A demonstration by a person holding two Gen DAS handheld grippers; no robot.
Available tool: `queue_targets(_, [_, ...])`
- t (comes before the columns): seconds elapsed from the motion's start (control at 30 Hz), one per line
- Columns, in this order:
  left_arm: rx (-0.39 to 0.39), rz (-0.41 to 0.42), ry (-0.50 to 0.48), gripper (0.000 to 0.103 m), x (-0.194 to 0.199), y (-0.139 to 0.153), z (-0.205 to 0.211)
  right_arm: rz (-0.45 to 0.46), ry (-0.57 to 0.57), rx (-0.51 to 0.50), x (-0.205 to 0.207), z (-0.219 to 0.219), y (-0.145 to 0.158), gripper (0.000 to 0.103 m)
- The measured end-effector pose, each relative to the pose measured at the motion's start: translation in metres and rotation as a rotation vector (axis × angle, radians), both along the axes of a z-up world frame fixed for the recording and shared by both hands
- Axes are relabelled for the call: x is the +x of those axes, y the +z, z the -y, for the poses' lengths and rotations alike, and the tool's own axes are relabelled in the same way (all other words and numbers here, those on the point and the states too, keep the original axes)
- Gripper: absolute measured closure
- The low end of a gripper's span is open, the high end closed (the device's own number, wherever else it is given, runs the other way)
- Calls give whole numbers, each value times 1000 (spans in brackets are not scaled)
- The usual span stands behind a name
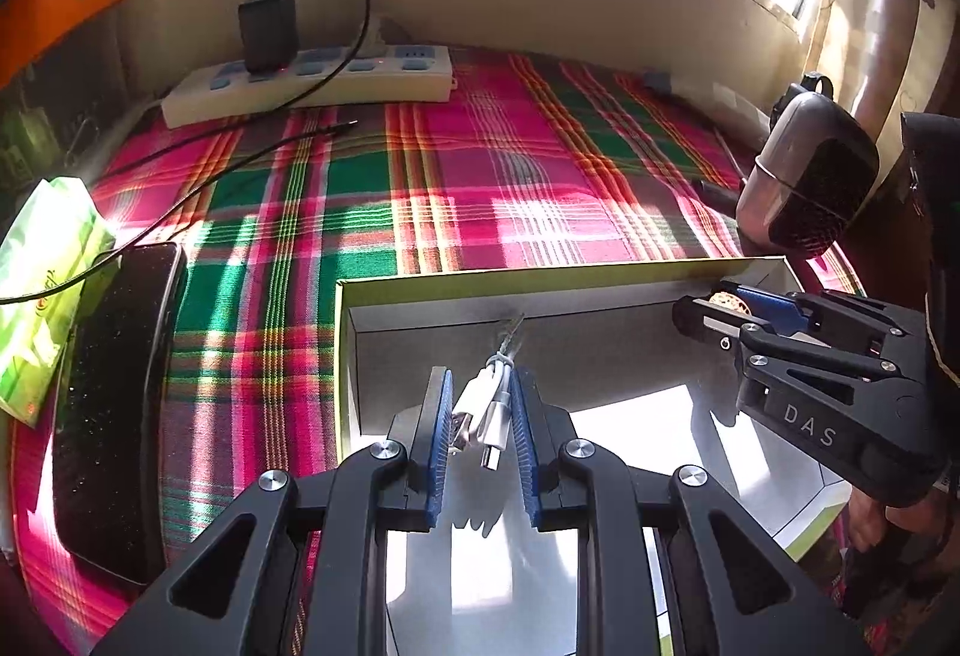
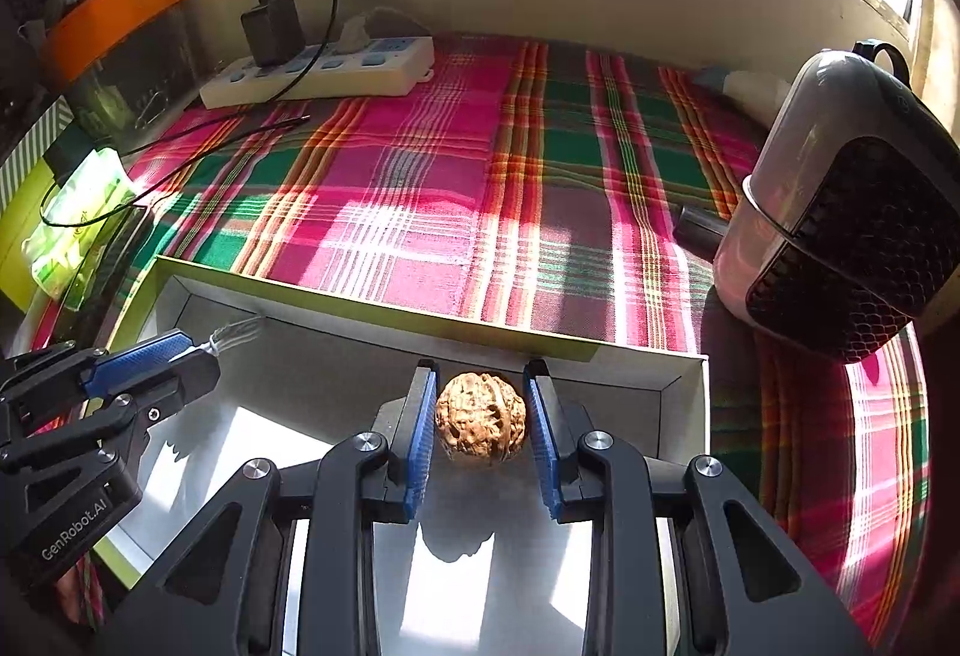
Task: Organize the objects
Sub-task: 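Open the right gripper over the box while the left gripper releases the cable inside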
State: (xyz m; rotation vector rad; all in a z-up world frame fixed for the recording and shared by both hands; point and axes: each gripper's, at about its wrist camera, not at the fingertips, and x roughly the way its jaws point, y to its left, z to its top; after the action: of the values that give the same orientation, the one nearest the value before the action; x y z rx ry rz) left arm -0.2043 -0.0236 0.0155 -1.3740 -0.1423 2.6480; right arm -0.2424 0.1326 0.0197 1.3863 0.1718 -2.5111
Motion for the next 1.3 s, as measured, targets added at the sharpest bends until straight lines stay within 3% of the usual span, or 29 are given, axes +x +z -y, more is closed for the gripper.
queue_targets(0.67, [-30,6,-1,84,-1,-1,-1,26,-30,-2,-5,-1,-3,73])
queue_targets(0.93, [-12,6,-11,72,1,0,-2,32,-59,-16,-3,-4,-2,59])
queue_targets(1.3, [-20,-5,17,68,12,8,2,22,-65,-39,5,-9,3,55])
